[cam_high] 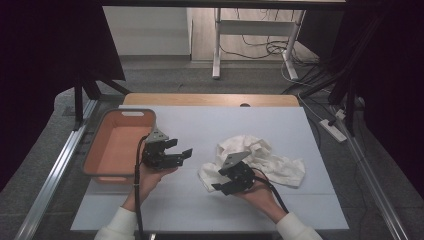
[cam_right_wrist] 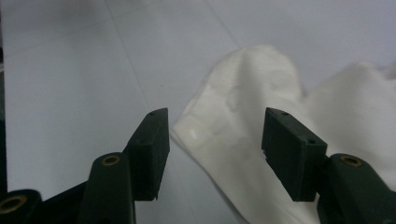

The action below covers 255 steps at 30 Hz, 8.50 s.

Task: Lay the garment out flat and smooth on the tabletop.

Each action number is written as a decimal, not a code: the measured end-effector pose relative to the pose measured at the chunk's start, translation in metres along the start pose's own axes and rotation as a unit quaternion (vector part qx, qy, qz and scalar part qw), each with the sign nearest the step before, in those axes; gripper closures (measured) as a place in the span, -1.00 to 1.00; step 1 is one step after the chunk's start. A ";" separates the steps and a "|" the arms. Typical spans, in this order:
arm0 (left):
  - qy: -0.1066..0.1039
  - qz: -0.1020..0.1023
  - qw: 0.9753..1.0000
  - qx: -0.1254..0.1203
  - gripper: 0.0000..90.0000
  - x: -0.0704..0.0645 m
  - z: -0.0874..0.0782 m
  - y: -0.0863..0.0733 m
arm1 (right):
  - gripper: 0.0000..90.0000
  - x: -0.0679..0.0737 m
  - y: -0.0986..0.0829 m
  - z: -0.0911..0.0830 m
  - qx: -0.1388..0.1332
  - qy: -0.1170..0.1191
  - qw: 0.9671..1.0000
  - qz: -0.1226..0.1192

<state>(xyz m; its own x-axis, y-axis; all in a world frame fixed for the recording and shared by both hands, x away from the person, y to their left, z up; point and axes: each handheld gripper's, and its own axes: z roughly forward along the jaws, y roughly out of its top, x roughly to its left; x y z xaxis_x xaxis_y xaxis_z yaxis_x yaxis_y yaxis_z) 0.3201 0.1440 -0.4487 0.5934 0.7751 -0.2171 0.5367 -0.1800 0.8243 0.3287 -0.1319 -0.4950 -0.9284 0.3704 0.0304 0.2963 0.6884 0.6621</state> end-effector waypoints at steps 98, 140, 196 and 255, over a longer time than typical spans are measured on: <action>0.005 0.001 1.000 0.000 -0.38 -0.003 -0.002 -0.001 | 0.95 0.113 -0.020 0.009 0.031 0.116 0.991 -0.056; -0.046 0.052 0.995 0.067 -0.36 -0.036 0.079 0.008 | -0.04 -0.021 -0.034 -0.091 -0.091 -0.117 0.983 0.107; -0.003 0.020 1.000 -0.021 0.92 0.006 0.029 0.019 | 0.88 -0.107 -0.036 -0.119 -0.113 -0.212 0.957 0.163; -0.103 0.130 0.980 0.106 0.87 -0.071 0.115 -0.011 | -0.09 -0.113 -0.049 -0.117 -0.115 -0.188 0.957 0.190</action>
<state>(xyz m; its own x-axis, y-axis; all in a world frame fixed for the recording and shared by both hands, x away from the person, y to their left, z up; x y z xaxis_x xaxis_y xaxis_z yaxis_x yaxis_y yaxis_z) 0.3409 0.0210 -0.5028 0.8236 0.5517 -0.1319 0.4503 -0.4946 0.7434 0.3926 -0.2799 -0.4429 -0.6038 0.7949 0.0595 0.4995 0.3192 0.8054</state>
